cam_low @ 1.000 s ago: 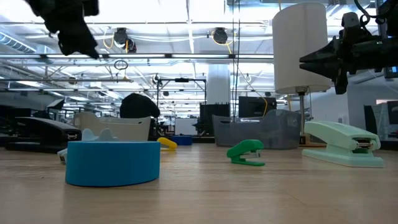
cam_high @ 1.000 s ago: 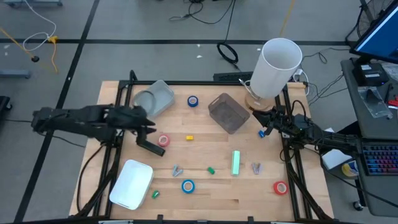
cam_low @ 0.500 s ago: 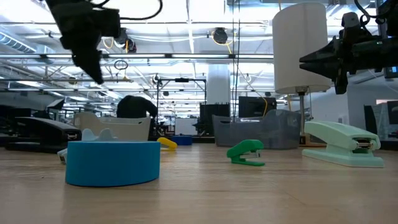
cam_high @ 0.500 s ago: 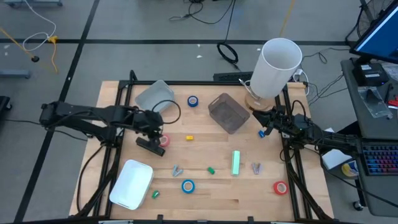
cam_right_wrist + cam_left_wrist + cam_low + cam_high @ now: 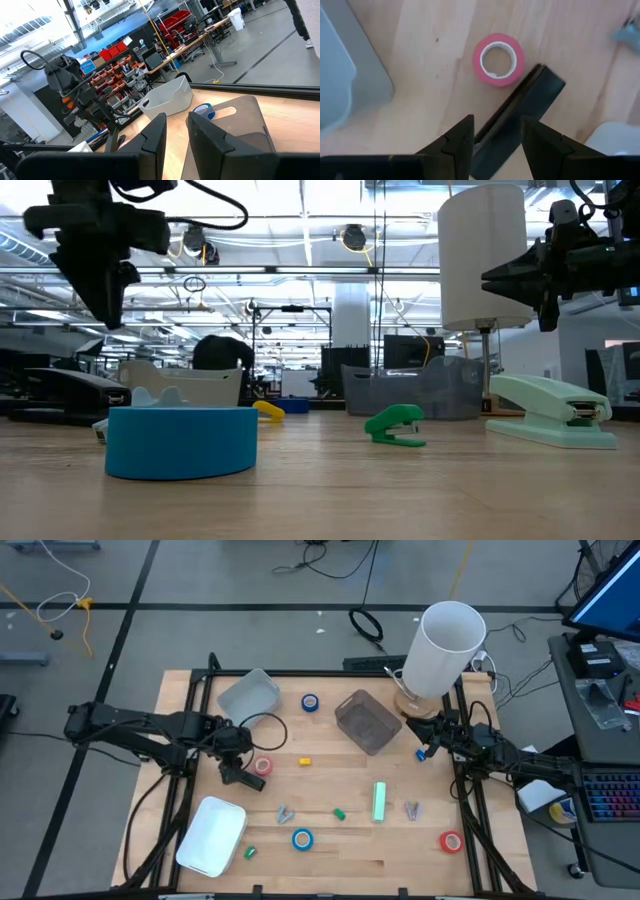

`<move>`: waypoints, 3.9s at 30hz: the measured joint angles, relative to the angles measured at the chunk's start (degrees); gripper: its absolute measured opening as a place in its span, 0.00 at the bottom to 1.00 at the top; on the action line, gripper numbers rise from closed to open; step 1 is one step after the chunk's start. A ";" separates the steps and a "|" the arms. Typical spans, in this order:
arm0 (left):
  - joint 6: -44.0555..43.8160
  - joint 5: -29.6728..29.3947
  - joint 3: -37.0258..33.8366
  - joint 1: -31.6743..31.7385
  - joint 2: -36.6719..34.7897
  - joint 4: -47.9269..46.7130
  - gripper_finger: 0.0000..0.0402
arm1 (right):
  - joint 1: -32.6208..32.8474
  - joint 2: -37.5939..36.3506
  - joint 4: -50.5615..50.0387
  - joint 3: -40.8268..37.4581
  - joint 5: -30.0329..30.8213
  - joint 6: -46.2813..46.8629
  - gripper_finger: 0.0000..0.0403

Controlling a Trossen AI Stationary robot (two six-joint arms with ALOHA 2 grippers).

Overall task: Pick and place Stapler, Stapler remover, tape
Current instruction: Put the black stapler into the black bin

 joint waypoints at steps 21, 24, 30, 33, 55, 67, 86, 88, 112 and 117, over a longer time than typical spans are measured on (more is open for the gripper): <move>16.34 -2.74 -0.57 -11.98 5.88 -0.86 0.40 | 0.01 0.00 -0.69 0.00 0.00 -0.42 0.19; 15.84 -2.74 -0.57 -12.55 8.30 -0.86 0.40 | 0.00 0.00 -1.34 0.00 -0.01 0.00 0.19; 13.41 -2.68 -0.57 -12.84 10.34 -0.88 0.40 | 0.00 0.00 -1.31 0.00 -0.01 0.00 0.19; 11.22 -2.73 -0.57 -12.79 10.25 -0.84 0.40 | 0.00 0.00 -1.29 0.02 -0.01 0.00 0.19; 4.32 -4.36 -0.57 -12.79 10.27 -2.02 0.53 | 0.01 0.00 -1.27 0.00 -0.01 0.00 0.19; 3.01 -2.92 -0.58 -12.79 10.25 -3.84 0.76 | 0.00 0.00 -1.27 0.00 -0.01 0.00 0.19; 1.71 -0.36 -3.52 -12.73 12.85 -2.61 0.78 | 0.01 0.00 -2.10 0.00 0.01 -0.20 0.19; 1.22 0.51 -3.52 -12.73 14.39 -1.79 0.78 | 0.02 0.00 -2.12 0.02 0.01 0.00 0.19; -0.64 -2.06 -3.52 -11.18 21.79 0.68 0.78 | 0.02 0.00 -2.12 0.00 -0.01 0.20 0.19; -0.42 -3.22 -3.52 -11.18 21.79 0.69 0.78 | 0.02 0.00 -2.10 0.00 -0.01 0.20 0.19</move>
